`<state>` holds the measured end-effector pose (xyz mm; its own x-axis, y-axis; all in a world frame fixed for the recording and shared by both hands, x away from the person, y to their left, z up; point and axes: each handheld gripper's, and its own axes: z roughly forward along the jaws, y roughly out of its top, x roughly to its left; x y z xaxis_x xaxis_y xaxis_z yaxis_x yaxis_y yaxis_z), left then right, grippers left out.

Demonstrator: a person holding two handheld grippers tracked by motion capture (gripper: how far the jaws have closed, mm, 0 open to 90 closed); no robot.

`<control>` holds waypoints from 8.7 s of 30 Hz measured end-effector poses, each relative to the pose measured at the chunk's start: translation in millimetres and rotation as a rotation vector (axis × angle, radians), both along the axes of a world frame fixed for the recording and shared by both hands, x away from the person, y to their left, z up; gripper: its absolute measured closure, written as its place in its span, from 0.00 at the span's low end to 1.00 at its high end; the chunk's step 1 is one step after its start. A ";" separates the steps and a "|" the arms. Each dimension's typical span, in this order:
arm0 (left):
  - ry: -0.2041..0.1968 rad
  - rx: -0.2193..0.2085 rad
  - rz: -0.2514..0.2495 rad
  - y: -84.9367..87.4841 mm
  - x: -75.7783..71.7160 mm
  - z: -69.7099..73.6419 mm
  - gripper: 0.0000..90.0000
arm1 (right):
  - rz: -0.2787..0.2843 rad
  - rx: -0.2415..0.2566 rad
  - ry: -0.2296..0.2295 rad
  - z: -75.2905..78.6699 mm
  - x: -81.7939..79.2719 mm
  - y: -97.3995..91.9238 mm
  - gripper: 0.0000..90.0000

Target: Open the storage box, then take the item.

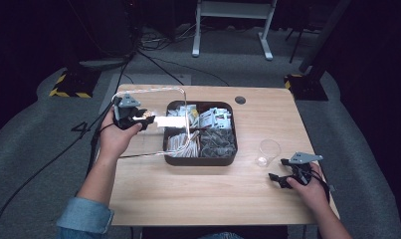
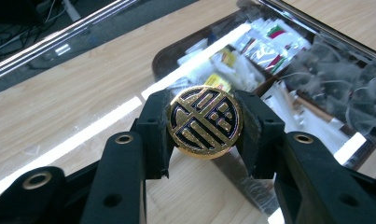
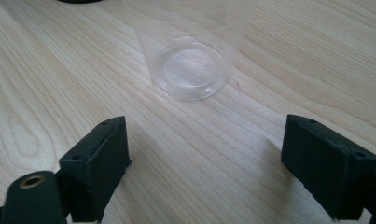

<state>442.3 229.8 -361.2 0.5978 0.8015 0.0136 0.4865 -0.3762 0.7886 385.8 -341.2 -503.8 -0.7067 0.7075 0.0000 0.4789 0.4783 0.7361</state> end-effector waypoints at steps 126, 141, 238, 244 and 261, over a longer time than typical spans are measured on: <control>0.055 -0.049 -0.079 -15.6 -81.0 -86.8 0.41 | -0.013 -0.002 0.000 0.2 -3.6 0.7 0.17; 0.115 0.093 -0.186 -54.5 -86.3 -124.4 0.42 | 0.054 -0.006 0.126 19.6 -19.2 14.6 0.30; 0.120 0.062 -0.220 -51.1 -86.8 -141.4 0.30 | 0.243 0.146 -0.023 97.6 81.2 188.5 0.82; 0.119 0.062 -0.220 -51.1 -86.7 -141.4 0.30 | 0.224 0.188 -0.054 110.3 79.0 172.0 0.82; 0.117 0.070 -0.219 -51.5 -86.9 -141.0 0.30 | 0.179 0.224 -0.114 137.5 58.4 127.0 0.82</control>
